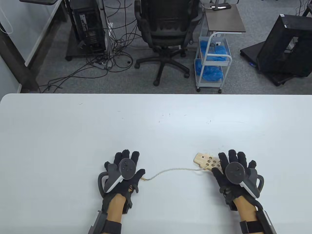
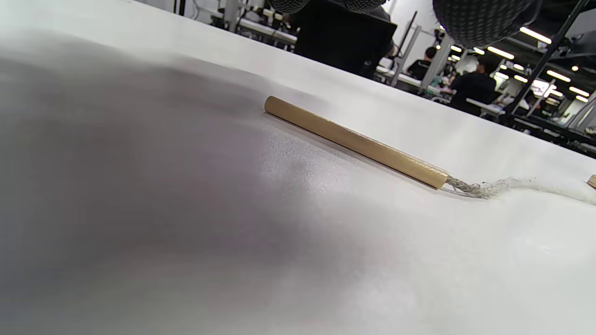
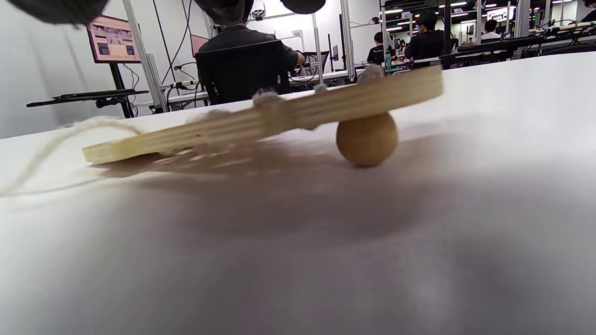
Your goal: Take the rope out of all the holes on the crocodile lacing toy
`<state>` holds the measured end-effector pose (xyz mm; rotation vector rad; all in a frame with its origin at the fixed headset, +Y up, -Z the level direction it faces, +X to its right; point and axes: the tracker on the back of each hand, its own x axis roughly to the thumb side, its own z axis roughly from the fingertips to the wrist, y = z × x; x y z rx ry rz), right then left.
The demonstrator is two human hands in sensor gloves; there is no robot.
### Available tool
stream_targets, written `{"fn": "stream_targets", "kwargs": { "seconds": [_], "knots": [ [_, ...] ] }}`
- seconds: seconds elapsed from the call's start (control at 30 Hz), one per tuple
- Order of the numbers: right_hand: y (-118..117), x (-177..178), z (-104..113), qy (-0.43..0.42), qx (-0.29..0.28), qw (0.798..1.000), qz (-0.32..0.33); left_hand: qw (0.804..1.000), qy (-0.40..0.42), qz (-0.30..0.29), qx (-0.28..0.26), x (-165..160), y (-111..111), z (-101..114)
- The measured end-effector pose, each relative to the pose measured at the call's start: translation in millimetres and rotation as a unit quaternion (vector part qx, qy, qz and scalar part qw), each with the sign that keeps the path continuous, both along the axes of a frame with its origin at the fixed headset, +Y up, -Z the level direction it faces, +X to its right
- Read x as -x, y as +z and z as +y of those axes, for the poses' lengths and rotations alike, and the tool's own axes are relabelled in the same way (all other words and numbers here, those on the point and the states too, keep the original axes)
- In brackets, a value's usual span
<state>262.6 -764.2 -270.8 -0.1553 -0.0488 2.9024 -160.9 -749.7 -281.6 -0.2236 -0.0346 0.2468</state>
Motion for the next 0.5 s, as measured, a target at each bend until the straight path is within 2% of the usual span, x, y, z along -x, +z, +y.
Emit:
{"fn": "stream_targets", "kwargs": {
  "seconds": [0.5],
  "knots": [
    [-0.7, 1.4, -2.4, -0.003, 0.006, 1.0, 0.006, 1.0, 0.013, 0.003, 0.011, 2.1, 1.2, -1.2]
  ]
}}
